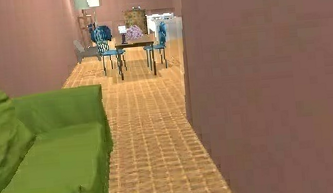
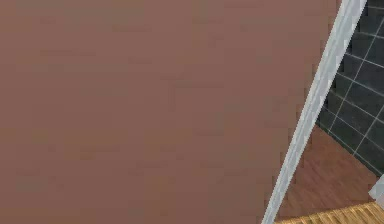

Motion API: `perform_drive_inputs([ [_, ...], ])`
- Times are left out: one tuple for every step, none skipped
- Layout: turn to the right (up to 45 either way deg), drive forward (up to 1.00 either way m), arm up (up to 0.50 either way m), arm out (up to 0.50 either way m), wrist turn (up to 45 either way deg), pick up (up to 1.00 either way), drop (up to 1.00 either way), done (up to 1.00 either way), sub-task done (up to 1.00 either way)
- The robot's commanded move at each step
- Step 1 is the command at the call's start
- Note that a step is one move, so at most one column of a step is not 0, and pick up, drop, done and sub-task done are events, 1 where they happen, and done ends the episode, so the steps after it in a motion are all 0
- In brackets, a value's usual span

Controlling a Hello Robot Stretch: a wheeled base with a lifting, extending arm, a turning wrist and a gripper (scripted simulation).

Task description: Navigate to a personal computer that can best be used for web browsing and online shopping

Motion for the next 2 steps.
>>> perform_drive_inputs([
  [3.0, 0.0, 0.0, 0.0, 0.0, 0.0, 0.0, 0.0, 0.0],
  [0.0, 0.5, 0.0, 0.0, 0.0, 0.0, 0.0, 0.0, 0.0],
])
